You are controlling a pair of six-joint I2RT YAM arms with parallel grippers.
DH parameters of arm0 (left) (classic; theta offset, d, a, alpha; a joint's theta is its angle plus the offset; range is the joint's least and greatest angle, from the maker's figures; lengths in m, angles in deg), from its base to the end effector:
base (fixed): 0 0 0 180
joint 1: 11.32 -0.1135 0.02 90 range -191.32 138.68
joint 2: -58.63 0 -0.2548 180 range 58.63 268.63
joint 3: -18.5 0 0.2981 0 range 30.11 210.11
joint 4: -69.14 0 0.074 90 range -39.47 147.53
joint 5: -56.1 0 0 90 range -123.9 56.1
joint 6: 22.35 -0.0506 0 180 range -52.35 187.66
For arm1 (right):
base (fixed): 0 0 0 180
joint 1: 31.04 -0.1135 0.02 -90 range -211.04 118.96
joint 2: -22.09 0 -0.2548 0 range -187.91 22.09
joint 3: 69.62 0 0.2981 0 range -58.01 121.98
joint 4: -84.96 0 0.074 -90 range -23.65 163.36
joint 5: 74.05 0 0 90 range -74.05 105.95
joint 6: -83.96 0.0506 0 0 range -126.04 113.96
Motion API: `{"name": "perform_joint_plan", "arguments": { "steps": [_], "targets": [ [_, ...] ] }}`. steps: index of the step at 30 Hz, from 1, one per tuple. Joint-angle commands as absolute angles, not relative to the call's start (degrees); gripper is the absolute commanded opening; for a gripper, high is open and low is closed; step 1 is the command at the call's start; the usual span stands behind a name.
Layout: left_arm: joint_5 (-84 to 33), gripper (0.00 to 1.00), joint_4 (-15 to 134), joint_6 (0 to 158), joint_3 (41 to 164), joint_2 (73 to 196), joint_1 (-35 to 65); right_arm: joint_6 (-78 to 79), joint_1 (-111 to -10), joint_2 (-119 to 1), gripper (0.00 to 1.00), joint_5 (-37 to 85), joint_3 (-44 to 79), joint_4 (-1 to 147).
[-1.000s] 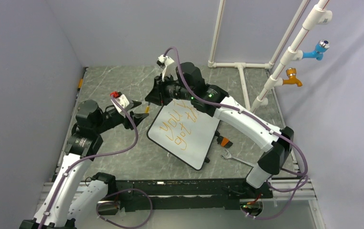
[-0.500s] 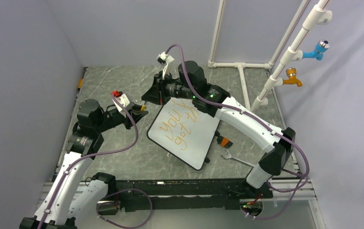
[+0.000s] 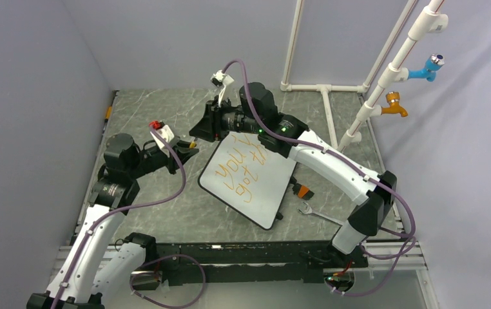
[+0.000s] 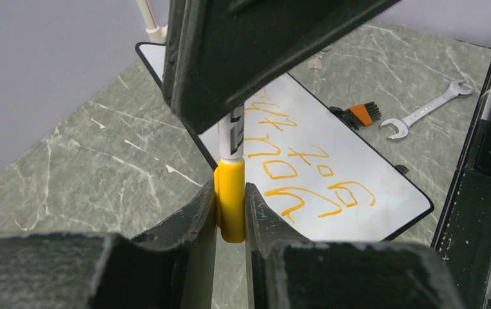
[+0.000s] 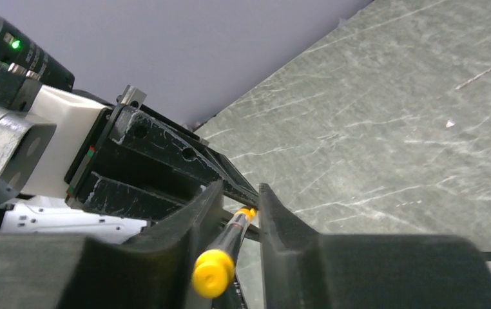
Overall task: Write a sentence on the whiteboard
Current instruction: Pass from the right arm to the left, then put down the whiteboard marker at the center of the board.
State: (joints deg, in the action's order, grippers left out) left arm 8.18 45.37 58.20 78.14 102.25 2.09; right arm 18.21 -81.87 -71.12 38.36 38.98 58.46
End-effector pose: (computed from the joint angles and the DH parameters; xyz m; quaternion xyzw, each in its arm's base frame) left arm 0.2184 -0.0869 0.3565 0.3708 0.6423 -0.2915 0.6041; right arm 0.2631 0.3535 0.4237 -0.2943 0.7088 0.4987 0.4027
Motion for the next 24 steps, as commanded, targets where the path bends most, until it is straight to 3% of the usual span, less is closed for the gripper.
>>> {"name": "perform_joint_plan", "arguments": {
  "steps": [1, 4, 6, 15, 24],
  "targets": [
    [8.1, 0.00, 48.0, 59.5, 79.7, 101.2, 2.2, 18.5, -82.4, -71.9, 0.43, 37.7, 40.9, 58.3],
    [6.2, 0.00, 47.8, 60.7, 79.4, 100.5, 2.3, 17.5, -82.4, -71.8, 0.73, 36.0, 42.4, 57.0],
    [5.5, 0.00, 48.2, 61.6, 78.9, 99.9, 2.3, 16.7, -82.4, -71.6, 0.98, 34.8, 43.5, 55.9],
    [-4.3, 0.00, 45.2, 71.1, 73.7, 95.4, 2.3, 13.4, -82.2, -67.5, 1.00, 27.3, 45.6, 54.6],
    [-20.4, 0.00, 35.7, 83.4, 66.4, 84.5, 2.3, 11.1, -81.9, -62.1, 1.00, 20.4, 40.1, 56.8]
  ]
}}
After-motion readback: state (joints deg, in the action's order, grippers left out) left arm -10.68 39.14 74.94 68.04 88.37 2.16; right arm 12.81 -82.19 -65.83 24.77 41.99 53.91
